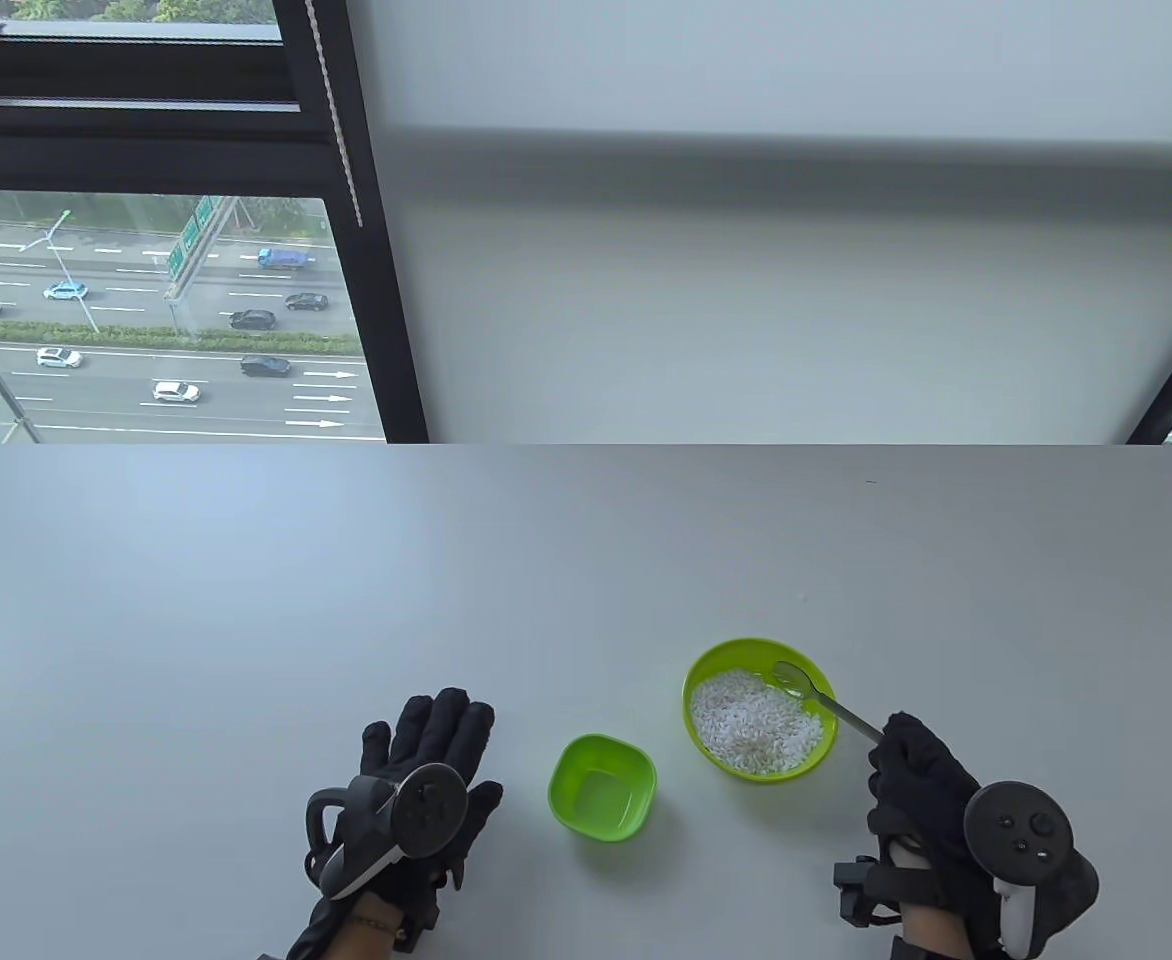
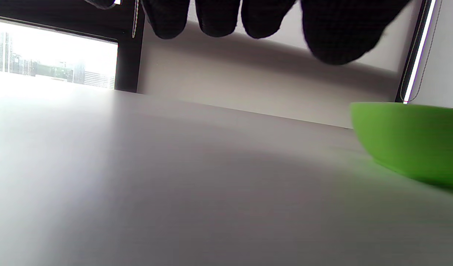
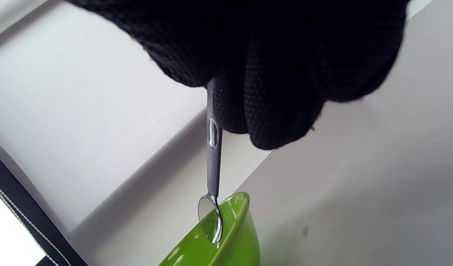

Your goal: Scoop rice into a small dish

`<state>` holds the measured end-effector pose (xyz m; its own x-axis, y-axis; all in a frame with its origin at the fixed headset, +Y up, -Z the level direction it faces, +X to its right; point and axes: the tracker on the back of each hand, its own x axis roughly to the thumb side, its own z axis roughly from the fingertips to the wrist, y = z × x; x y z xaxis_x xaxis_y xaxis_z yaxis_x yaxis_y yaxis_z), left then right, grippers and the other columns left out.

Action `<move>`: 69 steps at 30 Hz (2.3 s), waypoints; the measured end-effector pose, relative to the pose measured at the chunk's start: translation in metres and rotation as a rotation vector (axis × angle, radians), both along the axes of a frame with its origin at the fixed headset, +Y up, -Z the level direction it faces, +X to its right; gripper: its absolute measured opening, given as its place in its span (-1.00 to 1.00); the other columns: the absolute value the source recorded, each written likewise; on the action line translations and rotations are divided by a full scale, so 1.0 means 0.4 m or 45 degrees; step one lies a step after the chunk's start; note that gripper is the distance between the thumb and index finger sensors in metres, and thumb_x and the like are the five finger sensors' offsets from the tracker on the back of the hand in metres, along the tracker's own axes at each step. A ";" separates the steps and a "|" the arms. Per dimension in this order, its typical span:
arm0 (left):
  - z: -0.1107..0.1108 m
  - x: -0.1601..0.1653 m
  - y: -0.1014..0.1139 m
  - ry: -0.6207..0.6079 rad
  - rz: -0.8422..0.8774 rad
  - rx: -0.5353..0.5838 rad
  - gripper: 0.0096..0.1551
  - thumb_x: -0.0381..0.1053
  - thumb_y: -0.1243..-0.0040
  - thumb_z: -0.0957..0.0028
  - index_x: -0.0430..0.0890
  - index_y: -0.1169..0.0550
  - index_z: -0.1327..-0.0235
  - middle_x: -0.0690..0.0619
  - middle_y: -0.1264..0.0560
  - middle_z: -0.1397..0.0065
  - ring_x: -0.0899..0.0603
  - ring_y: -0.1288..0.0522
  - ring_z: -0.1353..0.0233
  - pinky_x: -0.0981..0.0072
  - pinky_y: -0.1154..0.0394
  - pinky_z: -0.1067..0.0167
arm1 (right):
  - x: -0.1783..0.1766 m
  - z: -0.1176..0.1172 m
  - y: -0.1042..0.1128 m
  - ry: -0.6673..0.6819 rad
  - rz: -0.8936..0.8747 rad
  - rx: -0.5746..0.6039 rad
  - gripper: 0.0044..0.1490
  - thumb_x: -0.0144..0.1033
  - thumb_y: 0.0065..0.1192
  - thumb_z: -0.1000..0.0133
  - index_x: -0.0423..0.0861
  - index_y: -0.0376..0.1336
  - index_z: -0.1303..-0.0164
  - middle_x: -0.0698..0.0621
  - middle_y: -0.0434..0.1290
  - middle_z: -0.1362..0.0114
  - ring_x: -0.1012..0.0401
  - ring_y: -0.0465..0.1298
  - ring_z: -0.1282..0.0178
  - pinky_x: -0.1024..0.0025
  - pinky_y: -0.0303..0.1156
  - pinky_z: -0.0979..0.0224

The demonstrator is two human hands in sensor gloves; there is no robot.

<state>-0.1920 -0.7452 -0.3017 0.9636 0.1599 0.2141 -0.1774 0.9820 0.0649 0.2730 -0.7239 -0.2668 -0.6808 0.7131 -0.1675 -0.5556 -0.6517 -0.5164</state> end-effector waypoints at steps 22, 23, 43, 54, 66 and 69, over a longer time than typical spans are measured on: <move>0.000 0.001 -0.002 0.003 -0.018 -0.008 -0.08 0.38 -0.19 0.04 0.18 -0.27 -0.63 0.08 -0.16 -0.81 -0.27 -0.21 -0.72 -0.35 -0.13 -0.51 | -0.001 -0.037 -0.084 0.174 -0.538 -0.293 -0.47 -0.13 0.40 -0.08 -0.20 0.50 -0.12 0.00 0.74 0.11 0.23 0.76 0.33 0.34 0.67 0.17; 0.000 0.001 -0.002 0.003 -0.018 -0.008 -0.09 0.38 -0.19 0.04 0.18 -0.27 -0.63 0.08 -0.16 -0.81 -0.28 -0.21 -0.72 -0.34 -0.13 -0.51 | 0.002 -0.036 -0.087 0.162 -0.560 -0.296 -0.47 -0.13 0.39 -0.09 -0.20 0.49 -0.12 0.00 0.74 0.10 0.23 0.76 0.33 0.34 0.67 0.17; -0.002 -0.002 -0.005 0.010 -0.017 -0.026 -0.08 0.38 -0.19 0.04 0.17 -0.27 -0.63 0.06 -0.16 -0.81 -0.28 -0.21 -0.72 -0.34 -0.14 -0.50 | 0.053 -0.024 -0.121 0.054 -0.847 -0.287 -0.46 -0.13 0.31 -0.12 -0.20 0.45 -0.17 0.03 0.71 0.07 0.26 0.73 0.29 0.33 0.65 0.13; -0.002 -0.002 -0.006 0.008 -0.022 -0.034 -0.08 0.39 -0.18 0.05 0.17 -0.28 -0.63 0.06 -0.17 -0.80 -0.28 -0.22 -0.71 -0.34 -0.15 -0.50 | 0.032 -0.025 -0.099 0.170 -0.866 -0.253 -0.45 -0.11 0.30 -0.12 -0.20 0.46 -0.16 0.04 0.71 0.09 0.28 0.74 0.31 0.35 0.66 0.14; -0.003 -0.002 -0.007 0.010 -0.024 -0.049 -0.09 0.39 -0.18 0.05 0.16 -0.29 -0.62 0.05 -0.17 -0.80 -0.28 -0.22 -0.71 -0.34 -0.15 -0.50 | -0.074 -0.033 -0.069 0.491 -0.816 -0.298 -0.45 -0.10 0.28 -0.15 -0.19 0.45 -0.18 0.06 0.71 0.07 0.29 0.74 0.29 0.37 0.66 0.11; -0.003 -0.001 -0.007 0.008 -0.027 -0.051 -0.09 0.39 -0.18 0.05 0.17 -0.29 -0.62 0.05 -0.17 -0.80 -0.28 -0.23 -0.71 -0.34 -0.15 -0.50 | -0.102 -0.036 -0.071 0.577 -0.814 -0.343 -0.45 -0.09 0.27 -0.16 -0.18 0.44 -0.20 0.07 0.71 0.05 0.29 0.74 0.27 0.37 0.66 0.10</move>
